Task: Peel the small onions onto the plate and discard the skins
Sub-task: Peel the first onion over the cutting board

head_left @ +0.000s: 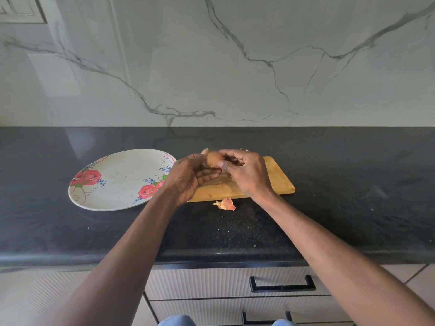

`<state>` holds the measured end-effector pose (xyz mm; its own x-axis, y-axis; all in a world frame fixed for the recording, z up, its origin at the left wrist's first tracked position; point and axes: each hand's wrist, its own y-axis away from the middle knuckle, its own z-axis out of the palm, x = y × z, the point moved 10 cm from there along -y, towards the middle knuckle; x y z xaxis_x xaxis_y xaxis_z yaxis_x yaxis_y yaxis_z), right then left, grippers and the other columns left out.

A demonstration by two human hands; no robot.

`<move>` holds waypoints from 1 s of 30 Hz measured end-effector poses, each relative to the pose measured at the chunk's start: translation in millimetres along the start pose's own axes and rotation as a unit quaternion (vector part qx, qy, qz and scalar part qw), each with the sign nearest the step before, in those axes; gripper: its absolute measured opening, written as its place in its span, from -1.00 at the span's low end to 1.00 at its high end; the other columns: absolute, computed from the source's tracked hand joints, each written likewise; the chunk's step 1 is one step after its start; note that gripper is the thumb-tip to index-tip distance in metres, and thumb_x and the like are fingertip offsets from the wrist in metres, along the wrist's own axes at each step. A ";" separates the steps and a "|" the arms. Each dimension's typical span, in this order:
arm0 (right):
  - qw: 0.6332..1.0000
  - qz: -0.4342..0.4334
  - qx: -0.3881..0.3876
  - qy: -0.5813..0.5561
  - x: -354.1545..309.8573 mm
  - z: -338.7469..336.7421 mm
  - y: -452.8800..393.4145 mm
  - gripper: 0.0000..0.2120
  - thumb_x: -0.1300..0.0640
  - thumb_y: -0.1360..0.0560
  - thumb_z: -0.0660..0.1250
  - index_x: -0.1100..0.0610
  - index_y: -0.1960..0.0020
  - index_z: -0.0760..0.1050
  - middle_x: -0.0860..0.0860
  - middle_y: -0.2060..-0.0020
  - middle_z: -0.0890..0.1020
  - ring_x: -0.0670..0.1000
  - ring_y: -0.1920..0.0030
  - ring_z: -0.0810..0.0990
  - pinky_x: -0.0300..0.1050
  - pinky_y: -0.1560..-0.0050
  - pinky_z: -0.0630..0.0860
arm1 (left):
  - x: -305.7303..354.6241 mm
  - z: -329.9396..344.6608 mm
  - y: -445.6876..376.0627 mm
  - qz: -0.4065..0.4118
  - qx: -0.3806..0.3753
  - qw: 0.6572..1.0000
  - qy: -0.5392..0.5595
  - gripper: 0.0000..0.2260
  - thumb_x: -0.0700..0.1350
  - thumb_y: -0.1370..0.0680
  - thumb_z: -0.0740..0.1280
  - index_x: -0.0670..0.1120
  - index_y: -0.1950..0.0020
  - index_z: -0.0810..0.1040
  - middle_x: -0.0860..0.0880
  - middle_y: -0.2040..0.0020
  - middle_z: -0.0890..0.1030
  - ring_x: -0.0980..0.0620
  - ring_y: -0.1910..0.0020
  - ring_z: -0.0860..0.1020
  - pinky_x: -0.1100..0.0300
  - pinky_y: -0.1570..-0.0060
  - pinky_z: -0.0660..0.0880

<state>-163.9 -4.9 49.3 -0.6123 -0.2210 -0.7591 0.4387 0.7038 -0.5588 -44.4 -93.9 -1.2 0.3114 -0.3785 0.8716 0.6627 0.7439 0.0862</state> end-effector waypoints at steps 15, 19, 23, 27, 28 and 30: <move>0.978 -0.152 0.094 0.106 -23.7 -10.1 9.9 -0.95 0.33 -0.46 0.43 0.29 0.10 0.67 0.09 0.17 0.70 0.03 0.19 0.65 0.00 0.18 0.63 | 2.7 9.2 0.2 0.025 -0.035 0.999 -0.015 -0.93 -0.37 -0.59 0.28 -0.27 0.01 0.54 -0.22 0.12 0.67 -0.10 0.18 0.70 0.12 0.14 0.68; 0.967 -0.190 0.079 0.148 -28.0 -2.9 10.5 -0.97 0.34 -0.46 0.38 0.28 0.15 0.60 0.09 0.20 0.64 0.05 0.25 0.59 0.04 0.27 0.59 | 3.7 9.5 0.4 0.029 -0.044 0.998 -0.016 -0.90 -0.35 -0.52 0.36 -0.27 -0.03 0.54 -0.22 0.10 0.68 -0.10 0.14 0.70 0.11 0.15 0.67; 0.968 -0.177 0.080 0.158 -25.9 -1.6 9.3 -0.92 0.35 -0.46 0.38 0.23 0.19 0.53 0.03 0.23 0.57 0.00 0.27 0.51 -0.05 0.31 0.53 | 1.3 10.3 -0.3 0.026 -0.047 0.998 -0.014 -0.88 -0.35 -0.52 0.35 -0.29 -0.06 0.54 -0.23 0.09 0.68 -0.10 0.13 0.70 0.12 0.13 0.67; 0.982 -0.118 0.067 0.129 -15.4 -1.7 6.7 -0.92 0.33 -0.49 0.41 0.24 0.16 0.53 -0.01 0.21 0.55 -0.03 0.24 0.51 -0.20 0.28 0.49 | -0.3 9.7 -1.9 0.017 -0.055 0.998 -0.009 -0.90 -0.37 -0.61 0.26 -0.31 -0.08 0.54 -0.23 0.06 0.68 -0.10 0.09 0.70 0.10 0.04 0.67; 0.985 -0.104 0.063 0.121 -13.0 -2.0 5.9 -0.92 0.32 -0.49 0.42 0.23 0.16 0.53 -0.02 0.21 0.55 -0.05 0.24 0.50 -0.24 0.27 0.47 | -0.4 9.3 -1.9 0.015 -0.054 0.998 -0.008 -0.89 -0.37 -0.61 0.25 -0.31 -0.09 0.54 -0.24 0.04 0.68 -0.11 0.08 0.70 0.09 0.01 0.67; 0.990 -0.069 0.063 0.104 -8.0 -4.1 4.0 -0.91 0.28 -0.51 0.42 0.20 0.15 0.54 -0.05 0.22 0.56 -0.10 0.26 0.49 -0.33 0.27 0.42 | 0.2 7.6 -1.9 0.014 -0.044 0.999 -0.003 -0.88 -0.37 -0.62 0.24 -0.30 -0.11 0.54 -0.24 0.01 0.67 -0.12 0.05 0.69 0.08 -0.04 0.66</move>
<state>-159.9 2.4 54.5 -0.7882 -0.1561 -0.5953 0.4126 0.5837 -0.6993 -50.8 -91.1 2.5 0.3270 -0.3547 0.8759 0.7106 0.7033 0.0195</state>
